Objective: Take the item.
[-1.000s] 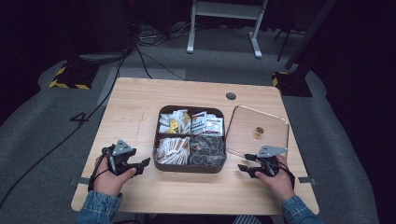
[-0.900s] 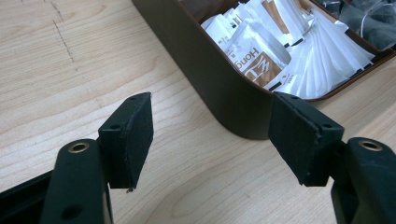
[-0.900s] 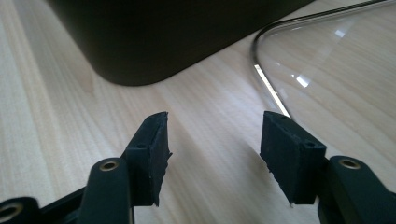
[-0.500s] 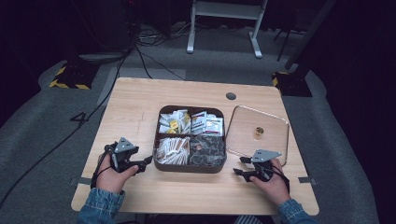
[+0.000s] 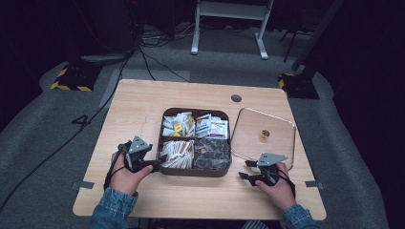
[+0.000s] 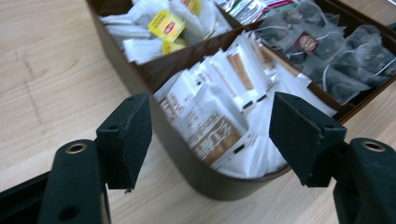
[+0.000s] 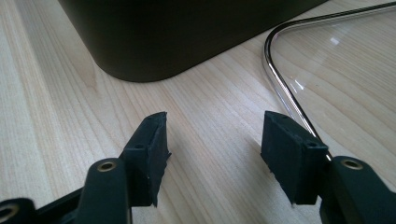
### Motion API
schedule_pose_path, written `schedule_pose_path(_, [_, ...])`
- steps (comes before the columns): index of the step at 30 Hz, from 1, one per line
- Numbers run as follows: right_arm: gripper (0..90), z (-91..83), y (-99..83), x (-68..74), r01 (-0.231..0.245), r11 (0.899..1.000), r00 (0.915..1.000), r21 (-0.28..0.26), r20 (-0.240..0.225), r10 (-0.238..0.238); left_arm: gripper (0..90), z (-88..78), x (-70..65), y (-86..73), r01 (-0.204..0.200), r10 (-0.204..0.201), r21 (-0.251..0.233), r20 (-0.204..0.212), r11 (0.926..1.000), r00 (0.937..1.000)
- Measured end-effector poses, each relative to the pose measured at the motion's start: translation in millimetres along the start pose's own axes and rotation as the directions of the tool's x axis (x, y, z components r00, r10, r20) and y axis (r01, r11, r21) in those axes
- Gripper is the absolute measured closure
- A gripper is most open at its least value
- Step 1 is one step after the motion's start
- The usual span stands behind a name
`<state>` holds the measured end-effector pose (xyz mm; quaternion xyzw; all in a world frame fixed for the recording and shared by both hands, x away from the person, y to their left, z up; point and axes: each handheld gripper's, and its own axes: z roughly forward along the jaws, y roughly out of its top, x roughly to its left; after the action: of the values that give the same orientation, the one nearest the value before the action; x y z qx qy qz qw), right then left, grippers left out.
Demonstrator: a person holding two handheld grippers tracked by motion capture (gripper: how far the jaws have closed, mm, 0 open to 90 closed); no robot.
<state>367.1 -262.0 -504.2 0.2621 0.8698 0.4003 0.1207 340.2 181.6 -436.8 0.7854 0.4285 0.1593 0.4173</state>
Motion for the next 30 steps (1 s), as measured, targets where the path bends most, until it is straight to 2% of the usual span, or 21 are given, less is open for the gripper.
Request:
schedule_pose_path(4, [41.4,0.1,0.0,0.0,-0.002,1.000,1.0000,0.000,0.000,0.002,32.9,4.4,-6.8,6.3,-0.012,0.012,-0.024,0.027,0.9997,0.9996])
schedule_pose_path(9, [41.4,0.1,0.0,0.0,-0.002,1.000,1.0000,-0.001,0.000,0.002,42.9,15.0,-10.8,7.4,-0.024,0.025,-0.003,0.074,0.9997,0.9970])
schedule_pose_path(13, [41.5,0.1,0.0,0.0,-0.001,1.000,1.0000,0.000,-0.001,0.001,46.5,25.3,-13.1,9.4,-0.047,0.045,0.041,0.059,0.9981,0.9973])
schedule_pose_path(18, [41.5,0.1,0.0,0.0,-0.002,1.000,1.0000,-0.001,-0.001,0.002,49.6,31.4,-12.8,6.7,-0.078,0.080,0.108,-0.018,0.9911,0.9966])
schedule_pose_path(23, [41.5,0.1,0.0,0.1,-0.001,1.000,1.0000,-0.001,0.001,0.001,58.3,36.4,-12.3,4.5,-0.070,0.068,0.142,0.016,0.9874,0.9975])
schedule_pose_path(25, [41.5,0.1,0.0,0.1,-0.001,1.000,1.0000,-0.001,0.001,0.001,61.9,36.8,-10.9,4.3,-0.080,0.080,0.158,0.005,0.9842,0.9968])
schedule_pose_path(30, [41.5,0.1,0.0,-0.1,-0.001,1.000,1.0000,0.000,0.000,0.001,75.2,34.1,-8.2,3.6,-0.049,0.050,0.160,0.000,0.9858,0.9988])
